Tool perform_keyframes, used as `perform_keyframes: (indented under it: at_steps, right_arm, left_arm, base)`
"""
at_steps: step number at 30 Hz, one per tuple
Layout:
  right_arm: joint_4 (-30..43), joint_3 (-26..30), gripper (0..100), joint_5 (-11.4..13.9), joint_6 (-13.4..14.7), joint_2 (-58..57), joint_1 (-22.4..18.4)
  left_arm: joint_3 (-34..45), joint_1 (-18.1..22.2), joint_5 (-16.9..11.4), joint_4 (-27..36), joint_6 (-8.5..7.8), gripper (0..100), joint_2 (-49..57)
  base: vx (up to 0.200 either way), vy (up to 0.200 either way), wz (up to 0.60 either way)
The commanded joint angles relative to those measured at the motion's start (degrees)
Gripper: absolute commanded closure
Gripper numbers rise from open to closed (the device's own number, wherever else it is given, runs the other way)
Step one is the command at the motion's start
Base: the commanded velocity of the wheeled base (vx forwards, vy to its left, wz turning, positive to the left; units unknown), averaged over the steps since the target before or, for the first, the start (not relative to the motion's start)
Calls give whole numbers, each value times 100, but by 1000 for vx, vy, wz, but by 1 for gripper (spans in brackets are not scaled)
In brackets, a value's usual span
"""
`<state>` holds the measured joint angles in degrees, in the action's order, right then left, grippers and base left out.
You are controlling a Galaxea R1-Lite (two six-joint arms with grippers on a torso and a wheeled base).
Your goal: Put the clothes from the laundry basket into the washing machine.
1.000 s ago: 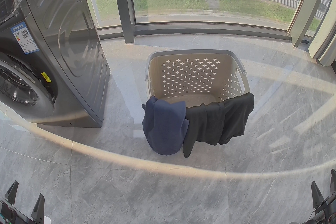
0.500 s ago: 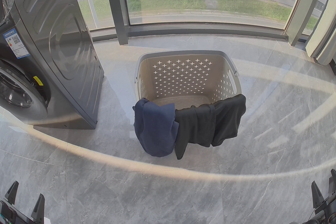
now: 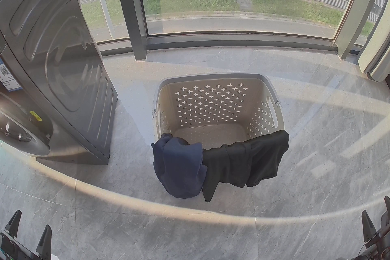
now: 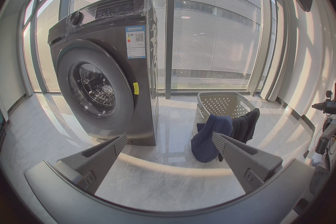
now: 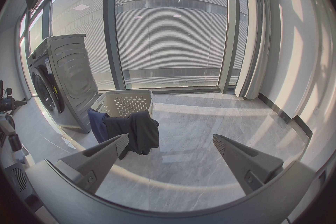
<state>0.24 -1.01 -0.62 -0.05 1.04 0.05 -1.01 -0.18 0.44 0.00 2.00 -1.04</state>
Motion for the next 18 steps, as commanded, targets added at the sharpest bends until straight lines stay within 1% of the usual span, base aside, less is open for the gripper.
perform_keyframes:
  at_steps: [1, 7, 13, 18]
  right_arm:
    - [2, 92, 0, 1, -4, -104, 4]
    - [2, 92, 0, 9, -4, -104, 4]
    - [2, 92, 0, 9, -4, -104, 4]
    - [2, 92, 0, 9, -4, -104, 4]
  left_arm:
    - [101, 1, 9, -9, 2, 0, 77]
    - [101, 1, 9, 0, 2, 0, 77]
    - [101, 1, 0, 0, 2, 0, 77]
    - [92, 1, 9, -9, 2, 0, 77]
  base:
    - [0, -200, 0]
    - [0, -200, 0]
    - [0, 0, 0]
    - [200, 0, 0]
